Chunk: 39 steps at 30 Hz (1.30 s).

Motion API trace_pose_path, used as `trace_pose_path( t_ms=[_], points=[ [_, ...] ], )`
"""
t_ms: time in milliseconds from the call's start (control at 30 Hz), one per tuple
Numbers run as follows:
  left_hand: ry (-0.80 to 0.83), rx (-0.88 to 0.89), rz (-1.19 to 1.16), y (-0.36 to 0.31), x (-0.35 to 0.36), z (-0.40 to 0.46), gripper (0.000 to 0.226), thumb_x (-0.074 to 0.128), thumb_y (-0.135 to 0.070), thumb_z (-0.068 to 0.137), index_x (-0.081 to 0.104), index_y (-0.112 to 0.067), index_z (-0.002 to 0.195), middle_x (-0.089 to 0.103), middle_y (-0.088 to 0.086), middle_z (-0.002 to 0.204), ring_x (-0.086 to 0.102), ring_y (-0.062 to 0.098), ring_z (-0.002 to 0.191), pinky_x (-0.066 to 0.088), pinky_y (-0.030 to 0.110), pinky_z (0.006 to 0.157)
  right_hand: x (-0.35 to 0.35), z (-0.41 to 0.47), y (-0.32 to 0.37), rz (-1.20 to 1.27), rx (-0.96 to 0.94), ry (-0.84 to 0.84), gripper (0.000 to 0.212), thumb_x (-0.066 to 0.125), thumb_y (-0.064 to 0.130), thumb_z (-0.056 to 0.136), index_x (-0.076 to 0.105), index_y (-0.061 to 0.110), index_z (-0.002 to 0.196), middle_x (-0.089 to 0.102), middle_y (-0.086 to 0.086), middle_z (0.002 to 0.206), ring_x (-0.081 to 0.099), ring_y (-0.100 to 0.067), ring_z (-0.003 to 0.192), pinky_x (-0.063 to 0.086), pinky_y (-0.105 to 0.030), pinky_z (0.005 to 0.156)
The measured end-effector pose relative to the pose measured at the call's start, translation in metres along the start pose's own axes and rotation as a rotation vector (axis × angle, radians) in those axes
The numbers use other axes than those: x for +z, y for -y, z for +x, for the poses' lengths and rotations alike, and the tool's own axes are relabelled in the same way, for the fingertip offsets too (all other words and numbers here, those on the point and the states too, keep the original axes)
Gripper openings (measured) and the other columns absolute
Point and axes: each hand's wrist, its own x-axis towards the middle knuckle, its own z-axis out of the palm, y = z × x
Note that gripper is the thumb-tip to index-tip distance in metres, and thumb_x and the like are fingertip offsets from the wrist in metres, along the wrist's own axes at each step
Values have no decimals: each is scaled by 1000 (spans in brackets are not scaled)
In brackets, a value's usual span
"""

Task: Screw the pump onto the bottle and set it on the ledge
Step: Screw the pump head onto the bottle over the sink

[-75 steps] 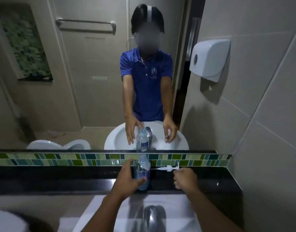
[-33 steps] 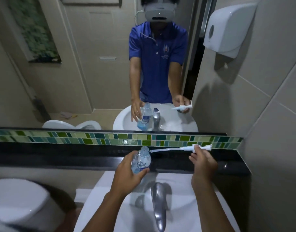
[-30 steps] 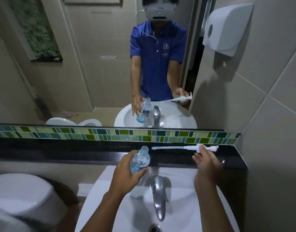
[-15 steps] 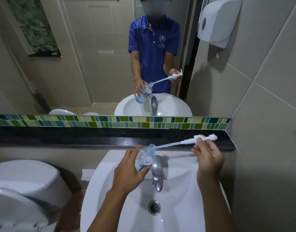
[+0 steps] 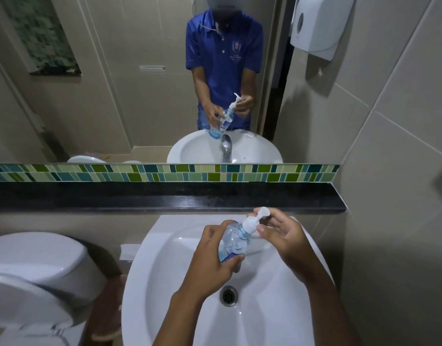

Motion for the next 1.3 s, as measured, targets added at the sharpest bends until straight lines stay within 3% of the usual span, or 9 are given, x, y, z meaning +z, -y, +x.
trace_pose_path(
  t_ms=[100,267,433,600,767,900,1033,1200,1300],
  points=[
    [18,6,-13,-1,0,-3,73,80,-32,85,36,-50,141,51,-17,136,57,2,117,43,-1,88,-1,-3,5,-61,-24,13,27,62,15,94,67,17,121,72,-1,115,65,2,103,54,-11,72],
    [44,-7,-35,-3,0,-7,78,80,-42,83,42,-36,151,58,-17,143,59,8,127,53,21,102,6,-6,5,31,-23,31,27,66,9,91,68,23,114,73,0,115,69,-10,106,61,-26,73],
    [61,-24,-21,-5,1,-13,82,80,-45,82,40,-37,153,54,-20,146,57,4,127,48,6,95,20,-5,6,22,49,-145,34,85,21,73,59,15,94,72,-3,91,74,-16,84,62,-27,62],
    [63,-36,-33,-6,2,-14,82,79,-51,78,42,-39,150,59,-19,143,60,6,126,54,32,105,12,-16,8,151,-31,50,33,59,25,91,64,20,123,70,8,119,67,-7,109,58,-21,75],
    [78,-50,-44,-7,3,-15,84,78,-56,76,42,-40,151,61,-16,143,61,9,128,56,32,103,15,-8,8,-55,27,-210,32,84,26,75,66,15,99,72,1,94,71,-15,83,57,-18,64],
    [71,-33,-37,-9,4,-13,84,80,-52,78,42,-39,151,58,-17,146,59,9,130,54,29,105,11,-14,9,171,-31,27,35,63,22,89,63,20,125,71,11,121,66,-4,111,56,-17,77],
    [91,-39,-47,-9,5,-14,83,80,-54,77,41,-45,150,59,-16,145,61,10,128,57,30,101,20,-10,10,103,-30,-178,24,83,18,74,69,21,93,76,12,81,74,-14,85,57,-17,62],
    [84,-46,-61,-12,4,-13,83,81,-50,79,41,-41,151,56,-16,148,59,10,130,57,29,103,18,-16,8,205,-36,92,37,58,18,94,59,21,130,68,18,126,63,-6,118,56,-24,89],
    [92,-47,-64,-10,2,-14,83,82,-49,79,40,-44,151,56,-17,148,60,10,129,57,29,102,19,-12,7,76,-23,-83,25,76,14,83,70,24,105,77,5,105,72,-21,103,62,-34,81]
  ],
)
